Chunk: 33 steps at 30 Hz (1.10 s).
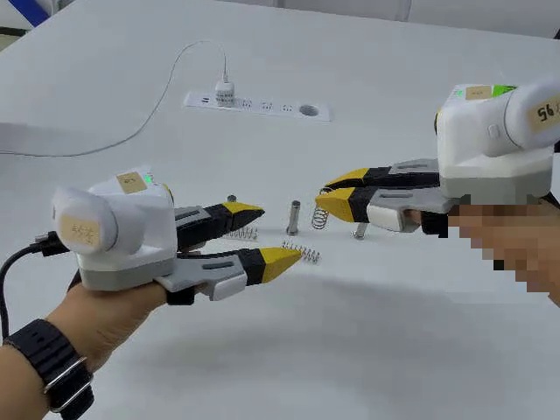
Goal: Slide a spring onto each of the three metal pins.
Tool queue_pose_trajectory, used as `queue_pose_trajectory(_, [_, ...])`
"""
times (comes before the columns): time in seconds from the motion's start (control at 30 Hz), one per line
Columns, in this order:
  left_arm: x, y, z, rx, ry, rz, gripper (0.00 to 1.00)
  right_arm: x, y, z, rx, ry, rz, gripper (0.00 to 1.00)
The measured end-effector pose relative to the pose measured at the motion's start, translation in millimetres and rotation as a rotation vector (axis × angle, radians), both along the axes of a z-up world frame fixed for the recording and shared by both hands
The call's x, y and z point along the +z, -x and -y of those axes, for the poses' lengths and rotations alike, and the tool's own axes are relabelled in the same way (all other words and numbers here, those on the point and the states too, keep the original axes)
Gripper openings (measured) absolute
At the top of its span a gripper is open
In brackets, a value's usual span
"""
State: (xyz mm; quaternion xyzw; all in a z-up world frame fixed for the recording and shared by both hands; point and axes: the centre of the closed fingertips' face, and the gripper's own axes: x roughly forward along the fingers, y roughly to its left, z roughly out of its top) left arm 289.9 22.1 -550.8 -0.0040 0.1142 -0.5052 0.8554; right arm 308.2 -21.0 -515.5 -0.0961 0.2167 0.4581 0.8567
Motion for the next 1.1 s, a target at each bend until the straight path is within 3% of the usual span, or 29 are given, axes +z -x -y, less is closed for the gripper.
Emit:
queue_pose_trajectory(0.7, [-7.7,-7.2,-35.6,0.093,-0.030,0.001,0.62,9.4,-19.3,36.2,-0.096,-0.002,0.024,0.11])
queue_pose_trajectory(1.1, [-8.7,-12.2,-48.4,0.130,-0.033,-0.001,0.64,3.5,-39.2,62.9,-0.182,0.018,0.045,0.11])
